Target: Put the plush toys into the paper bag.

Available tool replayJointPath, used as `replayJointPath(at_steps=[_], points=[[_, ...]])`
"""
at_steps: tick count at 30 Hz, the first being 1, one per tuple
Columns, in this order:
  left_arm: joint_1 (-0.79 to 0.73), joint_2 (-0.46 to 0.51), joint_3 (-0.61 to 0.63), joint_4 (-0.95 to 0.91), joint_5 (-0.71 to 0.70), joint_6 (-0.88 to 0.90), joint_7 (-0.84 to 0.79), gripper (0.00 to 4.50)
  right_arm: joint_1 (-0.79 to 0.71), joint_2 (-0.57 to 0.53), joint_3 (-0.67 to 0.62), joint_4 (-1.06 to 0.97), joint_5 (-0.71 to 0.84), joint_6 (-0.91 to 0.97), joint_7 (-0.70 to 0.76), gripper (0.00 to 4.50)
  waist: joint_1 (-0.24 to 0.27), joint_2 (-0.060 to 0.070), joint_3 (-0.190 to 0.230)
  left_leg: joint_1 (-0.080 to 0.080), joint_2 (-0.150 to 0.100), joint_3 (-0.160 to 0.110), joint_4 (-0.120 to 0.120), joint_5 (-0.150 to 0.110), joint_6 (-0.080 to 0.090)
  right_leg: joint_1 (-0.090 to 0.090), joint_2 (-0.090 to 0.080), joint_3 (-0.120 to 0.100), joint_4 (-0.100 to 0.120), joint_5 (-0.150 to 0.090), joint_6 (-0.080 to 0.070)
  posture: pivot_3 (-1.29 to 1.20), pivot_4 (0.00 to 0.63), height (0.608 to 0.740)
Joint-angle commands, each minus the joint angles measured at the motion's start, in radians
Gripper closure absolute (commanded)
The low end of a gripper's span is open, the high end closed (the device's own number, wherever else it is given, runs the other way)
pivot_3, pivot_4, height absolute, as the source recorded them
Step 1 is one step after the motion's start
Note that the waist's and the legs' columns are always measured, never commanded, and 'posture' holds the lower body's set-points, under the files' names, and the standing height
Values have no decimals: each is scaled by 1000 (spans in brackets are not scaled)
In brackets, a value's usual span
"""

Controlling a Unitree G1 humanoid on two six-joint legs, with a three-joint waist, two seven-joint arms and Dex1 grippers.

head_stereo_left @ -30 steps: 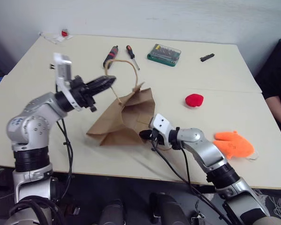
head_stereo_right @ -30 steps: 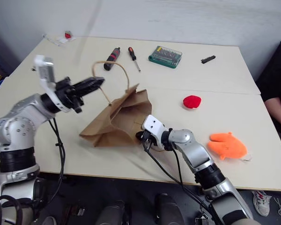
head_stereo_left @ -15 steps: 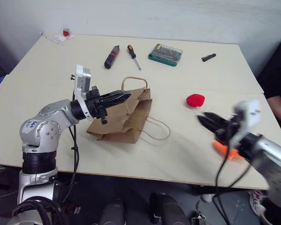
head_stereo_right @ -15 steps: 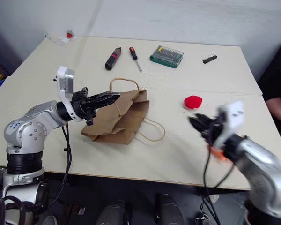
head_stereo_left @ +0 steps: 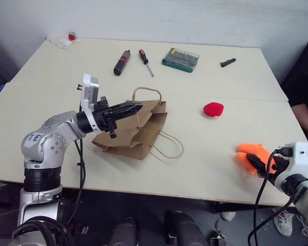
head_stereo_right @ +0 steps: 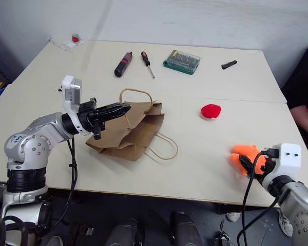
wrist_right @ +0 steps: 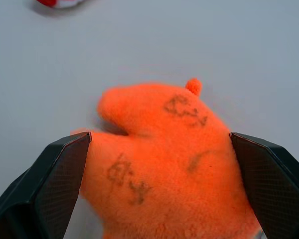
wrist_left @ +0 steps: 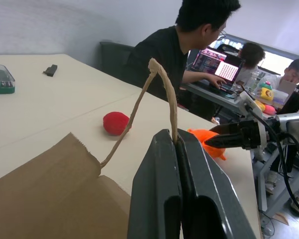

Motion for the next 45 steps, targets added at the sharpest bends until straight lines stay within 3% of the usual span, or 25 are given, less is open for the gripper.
replayJointPath(at_steps=[1, 3, 5, 14, 19, 25, 31, 34, 38, 45], points=[[-14, 12, 7, -17, -6, -17, -8, 4500, 47, -20, 73, 39, -58, -60, 15, 8, -2, -1, 0, 0, 0, 0, 0, 0, 0, 0, 0, 0, 0, 0, 0, 0, 150, 740], [-12, 17, 9, -17, -5, -18, -9, 4500, 55, -17, 82, 53, -57, -81, 25, 8, -2, -2, -1, 0, 0, 0, 0, 0, 0, 0, 0, 0, 0, 0, 0, 0, 150, 740], [-12, 23, 14, -18, -7, -15, -10, 4500, 57, -15, 81, 58, -51, -108, 41, 396, -2, -2, -2, 0, 1, 0, 0, 0, 0, 0, 1, 0, 0, 0, 0, 0, 150, 740], [-21, 39, 15, -18, -9, -14, -7, 4500, 89, -118, 122, 42, -49, -155, 151, 3318, -2, -3, -2, 0, 0, 0, 0, 0, 0, 0, 1, 0, 0, 0, 0, 0, 150, 740], [-26, 40, 15, -32, -20, -1, -2, 4500, -28, -142, 155, -34, 121, -82, 229, 4465, -7, -3, -2, 0, 1, 0, 0, 0, 0, 0, 1, 0, 0, 0, 0, 0, 150, 740], [-37, 42, 2, -31, -19, 2, -17, 4500, -387, -94, 350, -49, 347, 54, 235, 4486, -24, 0, 0, 1, 2, -1, 0, 1, -1, 0, 2, 0, 1, 0, 0, 0, 150, 740], [-42, 40, -7, -30, -17, -2, -27, 4500, -709, -23, 717, 162, 145, -16, 253, 4486, -25, 0, 0, -2, 1, -2, 0, 0, -1, -2, 0, -2, 0, 0, 0, 0, 150, 740], [-43, 32, -5, -38, -24, -2, -18, 4500, -845, 28, 889, 385, -21, -132, 292, 4486, -26, 0, 0, -2, 0, -2, 1, 0, 0, -2, -1, -3, 0, 0, 0, 0, 150, 740], [-33, 31, -8, -48, -21, -8, -18, 4500, -969, 122, 944, 571, -74, -179, 362, 4486, -31, 0, 0, -2, 0, -2, 1, 0, 0, -2, -1, -3, 1, 0, 0, 0, 150, 740], [-36, 27, -7, -49, -19, -13, -12, 4500, -1030, 281, 935, 800, -163, -283, 370, 4486, -32, 0, 0, -3, 1, -3, 1, 0, 0, -2, -2, -5, 2, 0, 0, 0, 150, 740]])
